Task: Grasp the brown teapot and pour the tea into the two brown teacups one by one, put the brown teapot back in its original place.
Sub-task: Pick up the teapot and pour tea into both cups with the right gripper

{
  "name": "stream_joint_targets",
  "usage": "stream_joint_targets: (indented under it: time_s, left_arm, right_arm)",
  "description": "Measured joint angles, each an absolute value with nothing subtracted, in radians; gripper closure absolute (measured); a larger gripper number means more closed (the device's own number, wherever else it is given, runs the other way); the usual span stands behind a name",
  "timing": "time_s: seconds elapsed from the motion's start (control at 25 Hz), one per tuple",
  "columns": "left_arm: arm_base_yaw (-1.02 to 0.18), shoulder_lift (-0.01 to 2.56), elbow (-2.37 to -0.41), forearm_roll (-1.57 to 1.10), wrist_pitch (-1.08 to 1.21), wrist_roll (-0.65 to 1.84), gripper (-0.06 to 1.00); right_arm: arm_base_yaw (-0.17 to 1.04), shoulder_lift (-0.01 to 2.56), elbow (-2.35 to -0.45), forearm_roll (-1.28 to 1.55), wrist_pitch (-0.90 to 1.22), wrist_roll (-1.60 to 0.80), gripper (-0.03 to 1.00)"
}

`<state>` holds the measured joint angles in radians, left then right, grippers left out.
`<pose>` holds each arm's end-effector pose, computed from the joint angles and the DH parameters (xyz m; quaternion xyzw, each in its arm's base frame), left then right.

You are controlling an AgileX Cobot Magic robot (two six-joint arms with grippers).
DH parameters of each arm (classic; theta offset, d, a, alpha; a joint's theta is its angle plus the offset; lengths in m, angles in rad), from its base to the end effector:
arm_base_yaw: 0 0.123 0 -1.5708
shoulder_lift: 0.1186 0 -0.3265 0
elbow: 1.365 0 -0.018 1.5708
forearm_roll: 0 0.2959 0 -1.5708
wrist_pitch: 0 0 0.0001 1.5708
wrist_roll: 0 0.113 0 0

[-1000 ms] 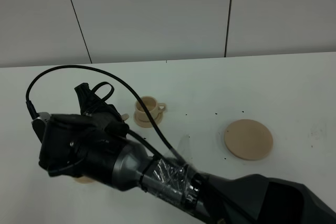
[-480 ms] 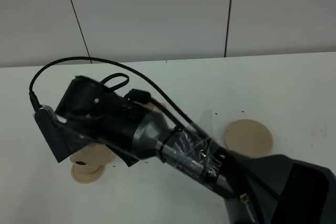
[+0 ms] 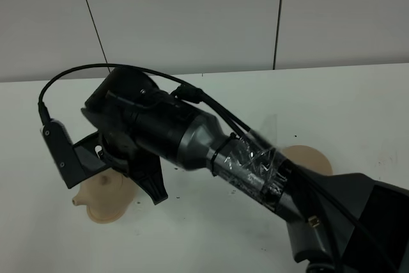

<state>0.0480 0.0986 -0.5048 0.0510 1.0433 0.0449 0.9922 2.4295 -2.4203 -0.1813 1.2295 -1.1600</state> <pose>0.0292 0.0064 0.2903 -0.0009 0.8722 0.0481 0.4867 0.3497 0.5002 0.2451 -0.8629 0.4520 -0.1068 0.1990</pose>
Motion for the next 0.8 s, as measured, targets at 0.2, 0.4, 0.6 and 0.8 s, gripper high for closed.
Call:
stream_joint_targets:
  time_s: [0.2,0.4,0.6,0.8]
  left_arm:
    - [0.048,0.099,-0.505,0.051,1.043,0.045,0.71]
    - [0.048,0.099,-0.505,0.051,1.043,0.045,0.71]
    - [0.048,0.099,-0.505,0.051,1.043,0.045,0.71]
    - [0.048,0.099,-0.505,0.051,1.043,0.045,0.71]
  right_arm:
    - [0.962,2.425,-2.420,-0.111,1.230,-1.147,0.87]
    - [0.944,2.425,-2.420,-0.119,1.229,-1.031,0.87]
    - [0.920,2.425,-2.420,-0.132,1.229,-0.915,0.87]
    - [0.910,2.425,-2.420,-0.133,1.230,-0.835,0.87]
